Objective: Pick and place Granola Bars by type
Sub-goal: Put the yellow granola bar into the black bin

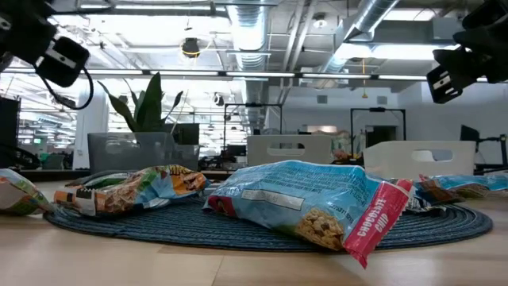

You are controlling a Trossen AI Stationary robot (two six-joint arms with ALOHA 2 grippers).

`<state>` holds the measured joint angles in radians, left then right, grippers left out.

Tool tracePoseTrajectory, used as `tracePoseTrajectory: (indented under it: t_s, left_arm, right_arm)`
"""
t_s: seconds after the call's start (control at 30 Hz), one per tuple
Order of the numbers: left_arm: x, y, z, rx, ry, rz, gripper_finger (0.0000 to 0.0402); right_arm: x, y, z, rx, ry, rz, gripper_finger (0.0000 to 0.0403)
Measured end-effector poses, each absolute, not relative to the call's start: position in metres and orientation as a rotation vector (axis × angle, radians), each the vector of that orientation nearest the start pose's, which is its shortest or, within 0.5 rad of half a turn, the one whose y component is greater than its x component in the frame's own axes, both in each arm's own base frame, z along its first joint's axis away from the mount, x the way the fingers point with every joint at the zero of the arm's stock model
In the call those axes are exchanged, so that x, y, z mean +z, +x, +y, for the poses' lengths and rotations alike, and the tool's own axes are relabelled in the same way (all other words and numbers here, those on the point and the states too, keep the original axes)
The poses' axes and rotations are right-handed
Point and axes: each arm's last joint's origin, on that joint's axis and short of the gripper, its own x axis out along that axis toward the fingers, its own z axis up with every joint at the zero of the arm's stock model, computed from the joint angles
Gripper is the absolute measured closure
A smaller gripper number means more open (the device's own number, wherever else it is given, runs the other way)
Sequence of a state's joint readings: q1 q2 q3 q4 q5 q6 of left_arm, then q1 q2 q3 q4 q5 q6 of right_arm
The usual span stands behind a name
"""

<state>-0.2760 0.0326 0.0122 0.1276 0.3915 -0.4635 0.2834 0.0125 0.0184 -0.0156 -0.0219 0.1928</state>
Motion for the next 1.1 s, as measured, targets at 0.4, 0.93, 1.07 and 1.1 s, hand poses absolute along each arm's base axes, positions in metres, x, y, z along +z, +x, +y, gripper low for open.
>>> tracePoseTrajectory:
  t_s: [0.4, 0.93, 1.07, 1.1]
  left_arm:
    - [0.185, 0.095, -0.023, -0.209, -0.895, -0.065, 0.0248]
    - [0.223, 0.136, -0.029, 0.244, -0.709, 0.382, 0.0248]
    - [0.229, 0.167, -0.036, 0.337, -0.683, 0.552, 0.0248]
    - [0.229, 0.176, -0.038, 0.348, -0.699, 0.598, 0.0248]
  right_arm:
    - [0.167, 0.093, 0.028, 0.303, 0.190, 0.039, 0.0281]
    - [0.167, 0.093, 0.028, 0.303, 0.190, 0.039, 0.0281]
    - [0.167, 0.093, 0.028, 0.303, 0.190, 0.039, 0.0281]
    - [0.167, 0.093, 0.028, 0.303, 0.190, 0.039, 0.0281]
